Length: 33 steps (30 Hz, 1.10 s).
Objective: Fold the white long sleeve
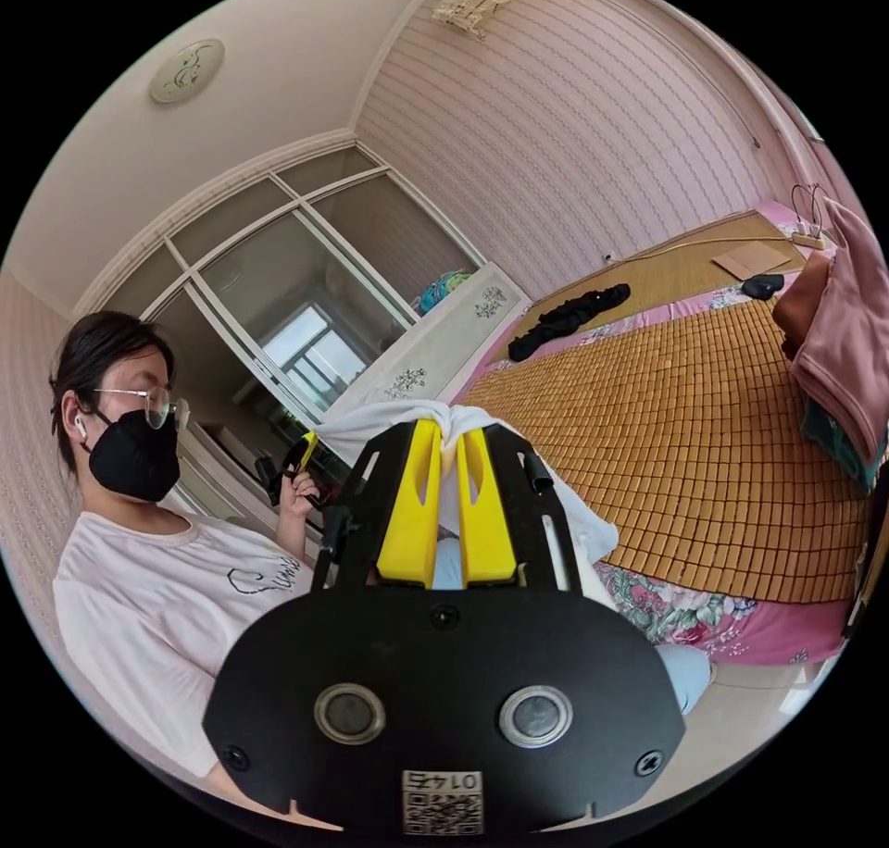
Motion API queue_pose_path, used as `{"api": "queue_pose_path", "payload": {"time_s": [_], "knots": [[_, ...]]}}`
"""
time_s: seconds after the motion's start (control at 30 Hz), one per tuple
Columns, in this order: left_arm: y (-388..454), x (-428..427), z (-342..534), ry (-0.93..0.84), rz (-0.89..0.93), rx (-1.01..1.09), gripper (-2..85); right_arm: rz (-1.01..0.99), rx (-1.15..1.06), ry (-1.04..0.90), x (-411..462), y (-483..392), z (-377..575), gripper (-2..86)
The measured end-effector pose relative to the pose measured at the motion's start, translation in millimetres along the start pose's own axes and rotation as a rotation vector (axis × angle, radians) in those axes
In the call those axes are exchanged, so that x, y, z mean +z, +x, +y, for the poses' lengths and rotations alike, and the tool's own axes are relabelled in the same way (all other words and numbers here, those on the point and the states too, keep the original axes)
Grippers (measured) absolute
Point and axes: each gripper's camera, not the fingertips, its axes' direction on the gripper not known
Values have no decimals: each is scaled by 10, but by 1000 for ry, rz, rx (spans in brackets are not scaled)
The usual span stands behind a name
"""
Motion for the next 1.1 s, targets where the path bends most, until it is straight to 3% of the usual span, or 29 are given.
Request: {"api": "queue_pose_path", "payload": {"time_s": [0.1, 0.17, 0.27, 0.33, 0.47, 0.6, 0.8, 0.97, 1.1], "knots": [[-239, 160, -238, -68, -9, -34, -10, 72, -15, -44, 179, 206, -353, 5], [-689, 754, -366, -244, -178, -76, -10, 150, 28, -204, 739, 788, -816, 5], [-1090, 1687, -737, -413, -211, -129, -10, 293, 74, -291, 1351, 1211, -1624, 5], [-845, 1938, -1325, -352, -259, 0, -10, 339, -8, -189, 1372, 981, -2265, 6], [-30, 1766, -2532, -63, -276, 235, -10, 280, -270, 147, 813, 49, -3224, 7], [64, 1691, -2754, -65, -292, 287, -10, 265, -366, 158, 611, -87, -3352, 8], [-629, 2120, -1777, -402, -336, 158, -10, 322, -180, -194, 1344, 1078, -2749, 11], [-1292, 2513, -259, -707, -359, -33, -10, 407, 205, -451, 2286, 2687, -1722, 16], [-1561, 2629, 525, -899, -348, -196, -10, 432, 451, -551, 2521, 3393, -1204, 12]]}}
